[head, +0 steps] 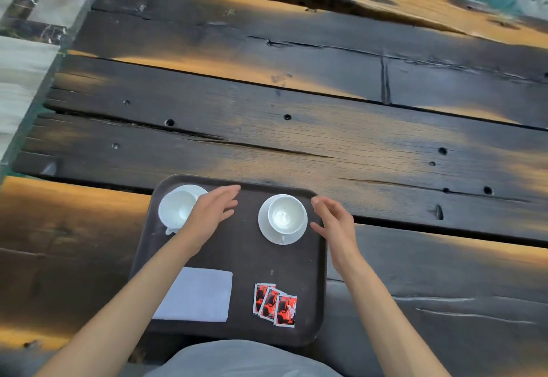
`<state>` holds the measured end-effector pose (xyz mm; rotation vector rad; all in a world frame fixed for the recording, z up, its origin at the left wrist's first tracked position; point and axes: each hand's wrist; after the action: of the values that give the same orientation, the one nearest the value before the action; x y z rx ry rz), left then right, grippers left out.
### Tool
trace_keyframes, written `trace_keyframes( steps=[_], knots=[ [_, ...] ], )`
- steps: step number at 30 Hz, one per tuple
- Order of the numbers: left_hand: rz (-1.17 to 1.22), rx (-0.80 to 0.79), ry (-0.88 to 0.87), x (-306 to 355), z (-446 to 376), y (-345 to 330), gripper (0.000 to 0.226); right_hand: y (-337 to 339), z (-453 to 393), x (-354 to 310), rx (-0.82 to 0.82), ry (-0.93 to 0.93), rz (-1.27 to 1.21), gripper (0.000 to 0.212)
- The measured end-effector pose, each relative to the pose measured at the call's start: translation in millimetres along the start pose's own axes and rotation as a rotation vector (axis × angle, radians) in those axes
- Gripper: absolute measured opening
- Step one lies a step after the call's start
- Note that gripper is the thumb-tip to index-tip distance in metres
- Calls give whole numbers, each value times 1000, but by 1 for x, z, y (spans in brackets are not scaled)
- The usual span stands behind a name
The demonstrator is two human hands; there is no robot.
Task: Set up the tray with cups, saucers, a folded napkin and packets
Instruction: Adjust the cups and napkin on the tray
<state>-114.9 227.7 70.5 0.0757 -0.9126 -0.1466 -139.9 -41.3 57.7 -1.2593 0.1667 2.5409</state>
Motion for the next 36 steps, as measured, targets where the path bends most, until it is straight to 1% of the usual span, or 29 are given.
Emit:
trace_keyframes(
  steps=[2, 5, 7, 9, 12, 15, 16, 19, 20, 22, 25, 27, 31, 36],
  knots=[
    [26, 74, -70, 10, 2, 30, 24, -13, 5, -7, -11, 60, 34, 21],
    [57, 207, -125, 14, 4, 76, 25, -44, 13, -13, -52, 115, 47, 16],
    [77, 267, -119, 7, 4, 103, 24, -67, 19, -10, -100, 125, 68, 17],
    [79, 290, -84, -7, 3, 124, 22, -92, 25, -4, -152, 104, 102, 22],
    [72, 257, 12, -33, 2, 147, 19, -127, 30, 12, -223, 25, 171, 34],
    [80, 171, 106, -56, -1, 158, 28, -156, 30, 30, -274, -66, 224, 47],
    [91, 140, 123, -61, -1, 159, 31, -165, 30, 36, -285, -98, 233, 51],
    [105, 65, 152, -71, -3, 161, 32, -187, 26, 52, -305, -179, 270, 64],
    [101, 46, 156, -74, -5, 161, 36, -193, 25, 56, -306, -197, 285, 67],
    [78, 17, 170, -78, -9, 161, 48, -202, 24, 65, -303, -219, 299, 67],
    [58, -8, 179, -83, -16, 160, 56, -209, 21, 75, -281, -224, 293, 59],
    [72, -7, 177, -86, -19, 160, 61, -211, 18, 80, -249, -228, 264, 64],
    [102, -24, 162, -88, -27, 161, 61, -208, 12, 84, -211, -235, 225, 77],
    [110, -31, 131, -90, -28, 159, 66, -199, 10, 85, -192, -228, 191, 85]
  ],
)
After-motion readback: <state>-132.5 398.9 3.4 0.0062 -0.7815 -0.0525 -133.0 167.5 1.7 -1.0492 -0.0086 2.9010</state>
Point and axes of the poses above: each hand's wrist, its own z-axis away from the middle knuckle, its own y-axis out of the back of the hand, x = y × z, and after that the axes turned 3 degrees about -z, right-handed
